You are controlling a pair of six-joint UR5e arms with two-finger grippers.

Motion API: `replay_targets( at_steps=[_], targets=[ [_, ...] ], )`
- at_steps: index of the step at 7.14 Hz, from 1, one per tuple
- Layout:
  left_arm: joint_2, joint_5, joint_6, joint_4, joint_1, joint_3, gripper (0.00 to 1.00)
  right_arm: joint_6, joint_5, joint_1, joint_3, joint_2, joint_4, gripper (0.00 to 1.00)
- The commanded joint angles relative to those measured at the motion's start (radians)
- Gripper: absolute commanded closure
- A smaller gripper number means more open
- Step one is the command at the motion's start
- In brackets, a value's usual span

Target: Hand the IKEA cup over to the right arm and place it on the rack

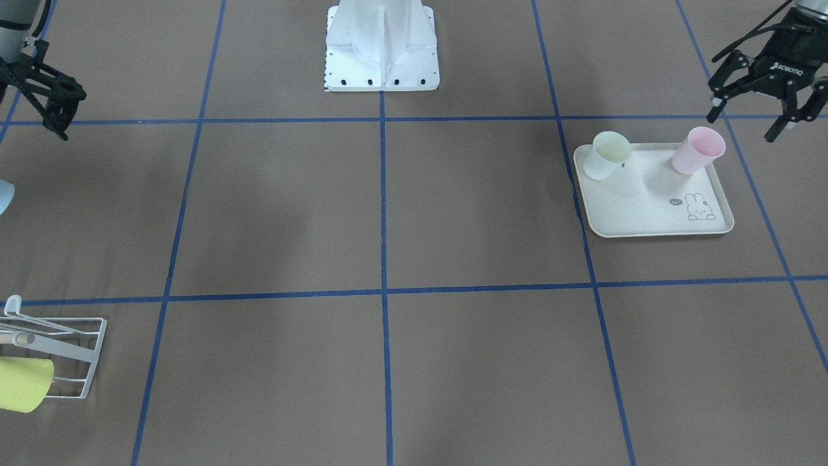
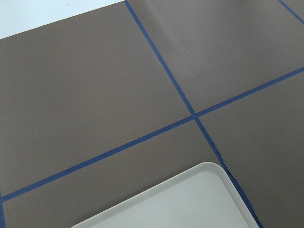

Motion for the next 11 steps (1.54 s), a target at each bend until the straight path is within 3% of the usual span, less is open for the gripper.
replay_targets(
  at_steps=[1, 2, 4, 7, 11],
  targets=[
    [-0.001, -0.001, 0.0, 0.0, 0.001, 0.0, 0.0, -0.052, -0.04, -0.002, -0.094, -0.01, 0.003, 1.0],
    [-0.001, 0.0, -0.002, 0.0, 0.001, 0.001, 0.0, -0.052, -0.051, -0.004, -0.127, -0.01, 0.021, 1.0],
    [-0.001, 0.0, -0.002, 0.0, 0.001, 0.001, 0.0, -0.054, -0.052, -0.002, -0.231, -0.037, 0.163, 1.0],
    [-0.001, 0.0, -0.003, 0.0, 0.001, 0.001, 0.0, -0.089, -0.106, 0.0, -0.303, -0.056, 0.294, 1.0],
    [-0.001, 0.0, -0.003, 0.0, 0.001, 0.001, 0.0, -0.095, -0.105, 0.013, -0.414, -0.048, 0.451, 1.0]
  ],
)
